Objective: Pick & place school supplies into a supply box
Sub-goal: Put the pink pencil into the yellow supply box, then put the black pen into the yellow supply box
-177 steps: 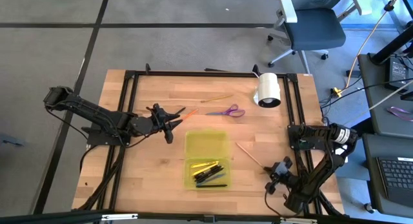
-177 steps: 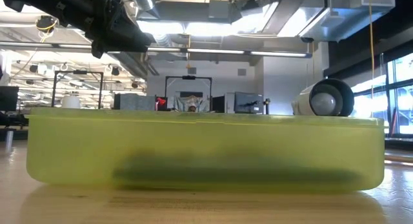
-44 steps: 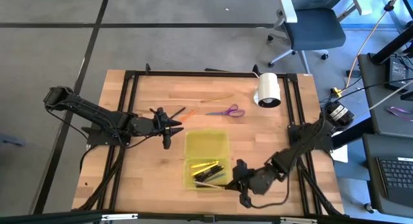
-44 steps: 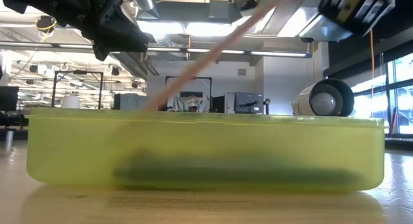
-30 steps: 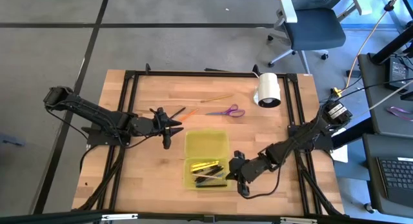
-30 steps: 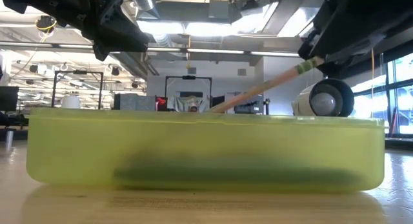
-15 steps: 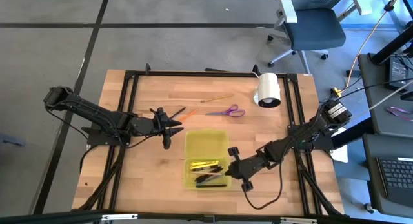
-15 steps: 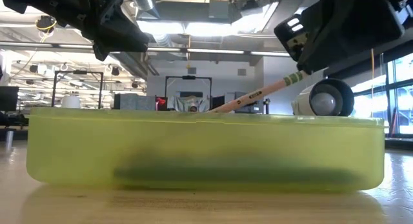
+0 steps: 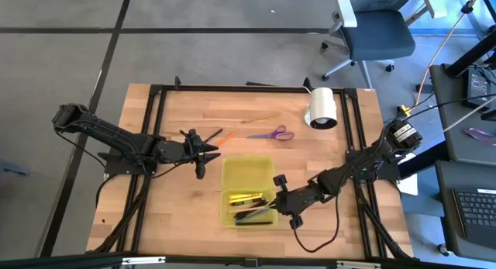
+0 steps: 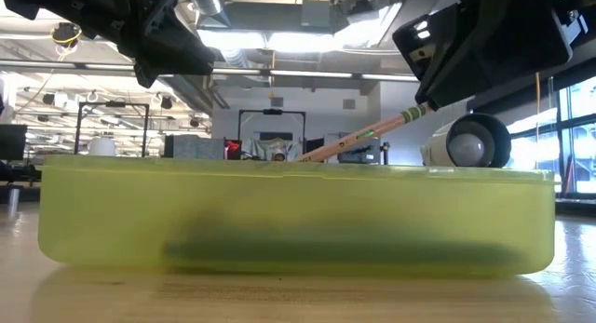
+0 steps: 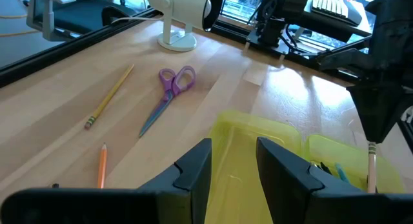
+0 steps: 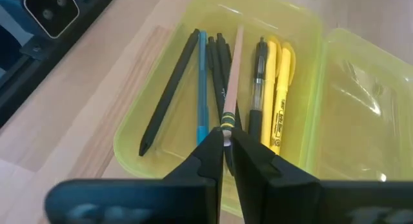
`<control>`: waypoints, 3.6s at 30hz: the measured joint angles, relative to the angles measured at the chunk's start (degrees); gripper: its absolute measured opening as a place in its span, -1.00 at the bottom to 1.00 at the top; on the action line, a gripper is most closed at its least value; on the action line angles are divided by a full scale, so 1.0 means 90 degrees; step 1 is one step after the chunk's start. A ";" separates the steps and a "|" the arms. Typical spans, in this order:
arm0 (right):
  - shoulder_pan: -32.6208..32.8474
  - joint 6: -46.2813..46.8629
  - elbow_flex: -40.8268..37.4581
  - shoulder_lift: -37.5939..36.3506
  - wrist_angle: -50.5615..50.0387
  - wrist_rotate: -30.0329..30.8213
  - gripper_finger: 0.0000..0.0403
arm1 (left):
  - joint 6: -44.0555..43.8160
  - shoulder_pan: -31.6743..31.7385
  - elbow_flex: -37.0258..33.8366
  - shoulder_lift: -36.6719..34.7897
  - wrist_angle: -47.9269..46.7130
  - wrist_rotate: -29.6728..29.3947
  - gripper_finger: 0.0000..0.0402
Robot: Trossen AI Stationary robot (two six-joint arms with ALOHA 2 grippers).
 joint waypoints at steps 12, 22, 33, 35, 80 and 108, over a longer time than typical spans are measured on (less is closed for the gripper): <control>-0.0022 0.0022 0.0010 0.0534 -0.0048 0.0219 -0.82 | 0.0000 0.0000 0.0000 0.0001 -0.0002 -0.0004 -0.42; -0.0187 0.0047 0.0007 0.0743 -0.0023 0.0287 -0.82 | 0.0000 0.0000 0.0000 0.0000 -0.0002 -0.0004 -0.42; -0.0185 0.0039 0.0007 0.0741 0.0157 0.0221 -0.75 | -0.0001 0.0000 0.0000 0.0001 0.0000 -0.0004 -0.42; -0.0185 0.0044 0.0007 0.0741 0.0164 0.0187 -0.66 | 0.0000 0.0000 0.0000 -0.0001 0.0000 -0.0004 -0.42; -0.0050 0.3424 -0.2907 -0.3258 0.1084 -0.0035 -0.29 | -0.1161 0.3842 0.0583 0.2399 -0.0991 0.1698 -0.42; 0.0029 0.3519 -0.2907 -0.4175 -0.0218 0.0928 -0.29 | -0.0676 0.3769 0.0573 0.2396 -0.1679 0.1917 0.04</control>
